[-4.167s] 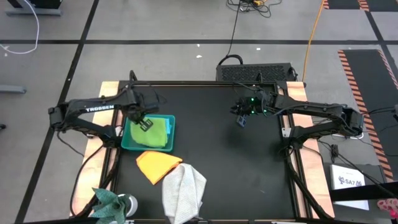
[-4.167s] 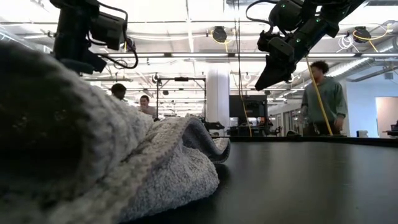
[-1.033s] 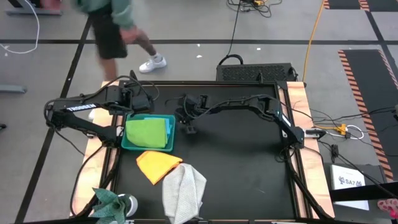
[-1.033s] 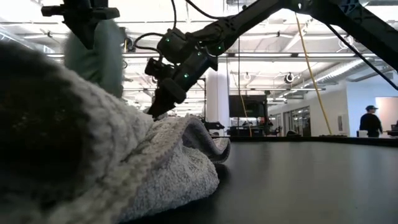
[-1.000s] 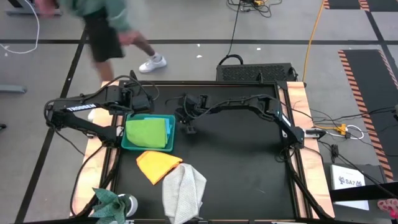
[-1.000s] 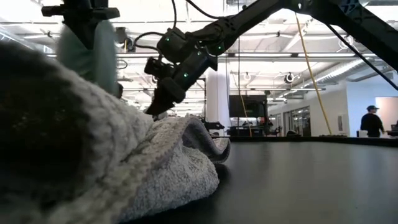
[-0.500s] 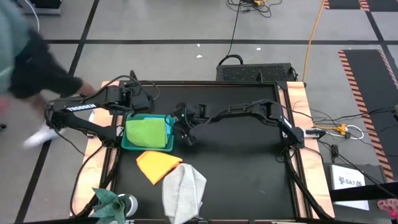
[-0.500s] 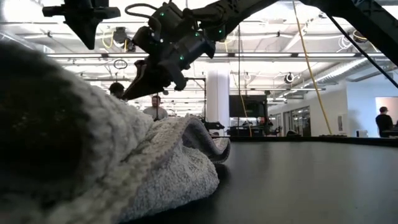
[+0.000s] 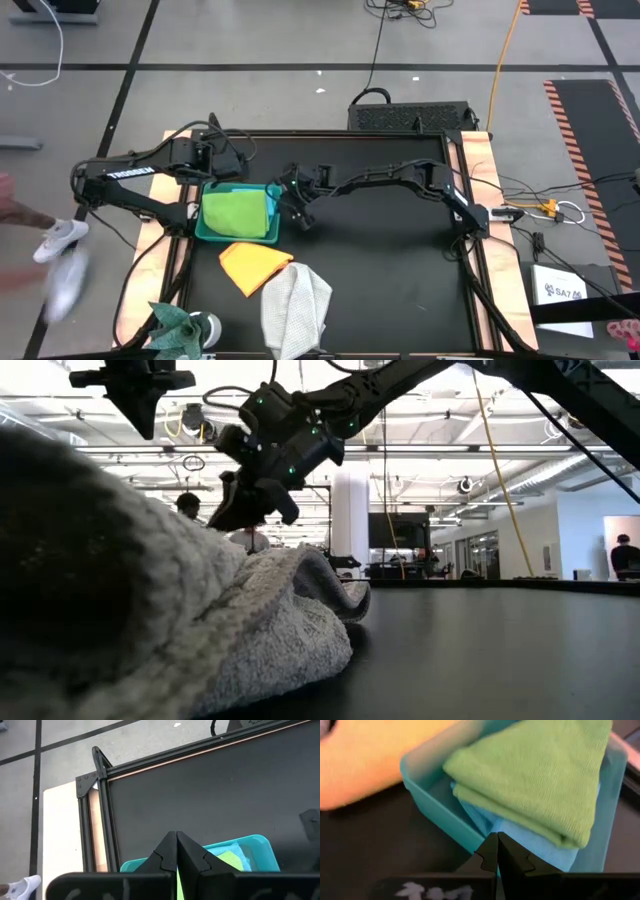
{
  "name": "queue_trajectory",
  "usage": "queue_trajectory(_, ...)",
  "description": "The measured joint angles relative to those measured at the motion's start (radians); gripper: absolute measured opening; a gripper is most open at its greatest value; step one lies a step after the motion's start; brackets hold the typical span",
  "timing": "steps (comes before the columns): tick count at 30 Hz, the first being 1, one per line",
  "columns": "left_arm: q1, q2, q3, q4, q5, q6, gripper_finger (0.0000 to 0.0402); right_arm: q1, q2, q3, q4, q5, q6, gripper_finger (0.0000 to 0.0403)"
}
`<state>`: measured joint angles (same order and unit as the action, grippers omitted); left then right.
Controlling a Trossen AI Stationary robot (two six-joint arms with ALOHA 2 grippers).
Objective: Fold microfiber towels
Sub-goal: Move the bin to the top center of the table
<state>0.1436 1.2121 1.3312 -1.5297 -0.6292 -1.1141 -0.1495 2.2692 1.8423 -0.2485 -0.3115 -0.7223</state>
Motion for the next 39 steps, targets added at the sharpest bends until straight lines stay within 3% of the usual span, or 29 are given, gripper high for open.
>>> queue_trajectory(11,-0.001,0.0,0.0,0.025,0.006,0.003,0.0006,-0.034,0.011,0.002,-0.02,-0.006,0.044,0.0)
queue_trajectory(16,-0.001,0.0,0.0,0.024,0.008,0.009,0.0006,-0.067,0.008,0.004,-0.123,-0.002,0.054,0.0)
queue_trajectory(24,-0.001,0.0,0.0,0.024,0.007,0.018,0.0009,-0.12,0.002,-0.001,-0.205,0.076,0.035,0.0)
queue_trajectory(28,-0.001,0.0,0.0,0.024,0.006,0.031,0.0004,-0.138,-0.032,-0.005,-0.22,0.121,0.021,0.0)
queue_trajectory(39,-0.001,0.0,0.0,0.024,0.001,0.039,0.0004,-0.134,-0.131,-0.001,-0.173,0.103,0.029,0.0)
